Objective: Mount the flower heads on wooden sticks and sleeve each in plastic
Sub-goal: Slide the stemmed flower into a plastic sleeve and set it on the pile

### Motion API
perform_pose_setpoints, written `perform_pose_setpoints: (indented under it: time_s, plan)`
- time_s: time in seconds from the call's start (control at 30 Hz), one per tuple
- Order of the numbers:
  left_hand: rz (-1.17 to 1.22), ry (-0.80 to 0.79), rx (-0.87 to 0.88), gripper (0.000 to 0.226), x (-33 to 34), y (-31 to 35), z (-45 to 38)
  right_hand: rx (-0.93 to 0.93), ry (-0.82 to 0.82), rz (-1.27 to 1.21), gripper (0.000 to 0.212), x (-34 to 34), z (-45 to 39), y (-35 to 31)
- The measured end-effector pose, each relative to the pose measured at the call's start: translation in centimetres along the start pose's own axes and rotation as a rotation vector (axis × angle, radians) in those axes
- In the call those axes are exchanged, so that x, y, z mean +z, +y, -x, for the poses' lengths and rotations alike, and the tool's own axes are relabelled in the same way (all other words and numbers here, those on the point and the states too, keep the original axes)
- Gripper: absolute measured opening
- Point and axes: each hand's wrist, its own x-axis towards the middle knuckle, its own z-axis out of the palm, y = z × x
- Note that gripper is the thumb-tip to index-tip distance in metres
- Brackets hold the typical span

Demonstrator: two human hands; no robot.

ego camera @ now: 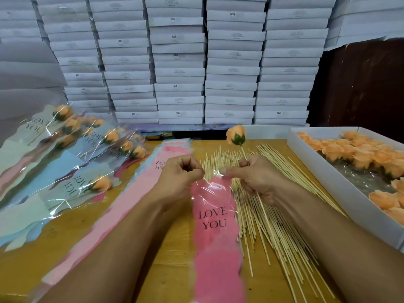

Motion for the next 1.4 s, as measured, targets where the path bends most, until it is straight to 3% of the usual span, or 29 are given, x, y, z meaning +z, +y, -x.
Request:
perform_pose_setpoints:
  time_s: [0.13, 0.27, 0.57, 0.7, 0.97, 1.17, 1.4]
  plan:
    - [0.048, -0.169, -0.05, 0.003, 0.0, -0.1, 0.2, -0.122, -0.065, -0.115, 0.034, -0.4, 0.1, -0.5]
    - [0.052, -0.223, -0.079, 0.004, 0.1, -0.3, 0.3, -0.083, -0.237, -0.037, 0.018, -0.6, 0.3, -0.3]
    - [0.184, -0.27, -0.061, 0.007, 0.2, -0.5, 0.0, 0.001, -0.371, 0.167, 0.031, -0.5, 0.4, -0.2]
    - [0.299, -0.296, -0.089, 0.004, 0.4, -0.2, 0.1, 0.051, -0.409, 0.149, 0.033, -0.3, 0.1, -0.1]
    - [0.369, -0.39, -0.201, 0.007, 0.8, 0.0, 0.7, 0.14, -0.128, -0.136, 0.01, -0.8, -1.7, 0.9]
    - [0.422, -0.557, -0.223, 0.008, 0.9, 0.6, 1.2, 0.234, -0.028, -0.031, 0.022, -2.2, -4.8, -0.3]
    - [0.437, -0.676, -0.225, 0.029, 0.8, 0.9, 1.6, 0.213, 0.141, -0.045, 0.029, -3.0, -9.5, -3.7]
